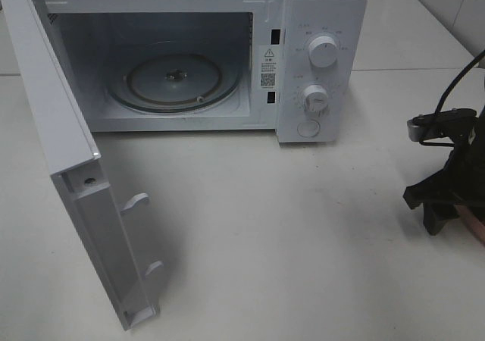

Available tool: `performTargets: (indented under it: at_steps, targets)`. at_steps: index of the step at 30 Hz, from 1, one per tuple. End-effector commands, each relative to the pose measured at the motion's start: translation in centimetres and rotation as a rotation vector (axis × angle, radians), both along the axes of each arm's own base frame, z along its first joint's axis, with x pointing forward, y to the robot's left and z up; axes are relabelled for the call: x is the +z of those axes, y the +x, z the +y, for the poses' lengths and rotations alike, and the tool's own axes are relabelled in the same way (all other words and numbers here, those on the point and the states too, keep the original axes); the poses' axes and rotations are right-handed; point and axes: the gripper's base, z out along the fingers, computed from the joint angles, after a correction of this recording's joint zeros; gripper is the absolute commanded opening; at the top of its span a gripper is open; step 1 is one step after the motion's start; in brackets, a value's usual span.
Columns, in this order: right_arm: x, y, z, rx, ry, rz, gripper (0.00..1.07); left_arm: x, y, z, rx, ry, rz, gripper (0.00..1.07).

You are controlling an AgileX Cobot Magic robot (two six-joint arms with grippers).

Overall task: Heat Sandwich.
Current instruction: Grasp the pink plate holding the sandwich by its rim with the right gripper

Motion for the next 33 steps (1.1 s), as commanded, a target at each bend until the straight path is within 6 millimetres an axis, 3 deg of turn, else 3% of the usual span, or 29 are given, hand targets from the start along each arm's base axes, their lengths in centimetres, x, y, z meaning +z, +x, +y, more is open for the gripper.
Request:
performTargets:
  at_steps: [1, 3, 4, 6, 7, 33]
  targets:
    - [-0.01, 0.16, -0.15, -0.007, -0.004, -0.007, 0.46, -0.04, -0.21, -0.01, 0.004, -0.003, -0.017, 0.98]
    - [-0.01, 0.15, -0.15, -0.017, -0.004, -0.007, 0.25, -0.04, -0.21, -0.01, 0.004, -0.003, -0.017, 0.98]
    - [-0.01, 0.15, -0.15, -0.017, -0.004, -0.007, 0.25, -0.04, -0.21, -0.01, 0.004, -0.003, -0.017, 0.98]
    - [-0.01, 0.15, -0.15, -0.022, -0.004, -0.007, 0.02, -0.04, -0.21, -0.01, 0.004, -0.003, -0.017, 0.98]
    - [-0.01, 0.13, -0.16, -0.023, -0.004, -0.005, 0.0, -0.04, -0.21, -0.01, 0.004, -0.003, -0.017, 0.98]
    - [0.03, -0.16, -0.23, -0.023, -0.022, 0.025, 0.0, -0.04, -0.21, -0.01, 0.004, -0.003, -0.017, 0.98]
